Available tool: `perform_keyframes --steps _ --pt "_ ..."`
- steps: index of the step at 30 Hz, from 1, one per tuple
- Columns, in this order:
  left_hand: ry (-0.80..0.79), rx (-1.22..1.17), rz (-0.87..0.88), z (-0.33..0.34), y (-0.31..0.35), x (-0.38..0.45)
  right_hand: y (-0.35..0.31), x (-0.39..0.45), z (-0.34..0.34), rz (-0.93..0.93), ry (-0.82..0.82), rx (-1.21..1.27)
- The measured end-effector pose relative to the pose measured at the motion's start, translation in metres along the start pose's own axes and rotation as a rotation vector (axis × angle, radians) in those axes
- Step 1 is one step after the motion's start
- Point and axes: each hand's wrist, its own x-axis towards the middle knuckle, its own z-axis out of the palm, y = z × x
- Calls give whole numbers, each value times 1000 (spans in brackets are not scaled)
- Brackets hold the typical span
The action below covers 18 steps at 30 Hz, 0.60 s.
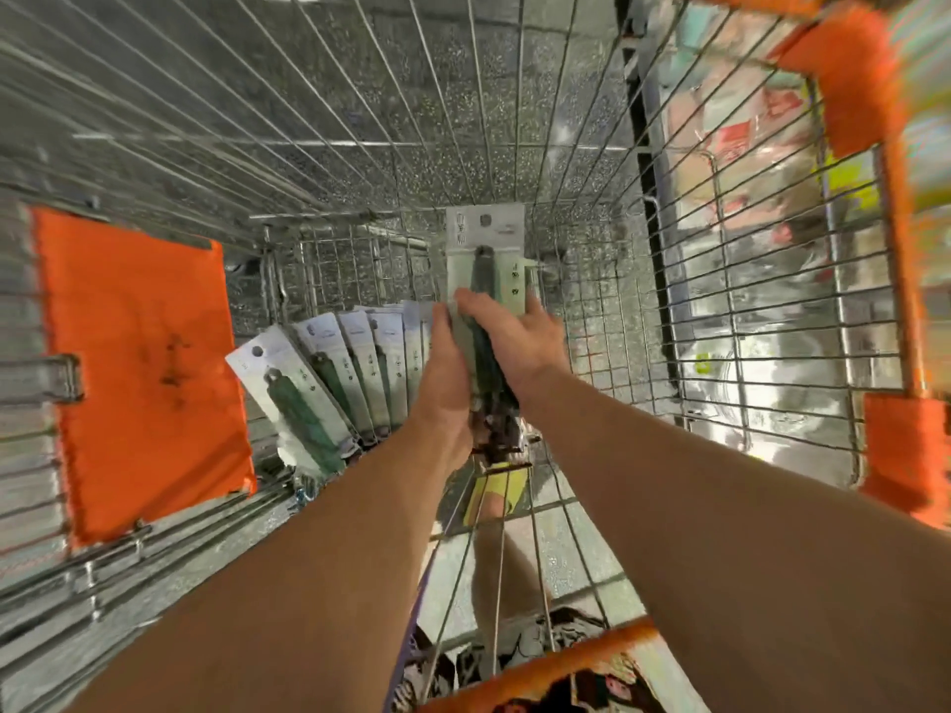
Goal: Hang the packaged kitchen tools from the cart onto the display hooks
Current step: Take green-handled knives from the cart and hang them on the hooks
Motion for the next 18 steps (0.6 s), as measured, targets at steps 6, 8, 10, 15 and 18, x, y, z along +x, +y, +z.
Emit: perform_keyframes --steps 6,8,10,15,18 --pt "-107 80 87 15 32 -41 -40 -48 -6 -27 -43 200" --pt "-117 137 140 19 42 -52 -55 -63 -7 -43 -11 236" --pt "-157 190 173 23 55 -65 -70 -74 -8 -79 18 239" --pt "-201 279 184 39 85 -94 -94 -89 -20 -133 102 323" --pt "-287 360 243 54 98 -119 -114 -114 -38 -229 138 343"
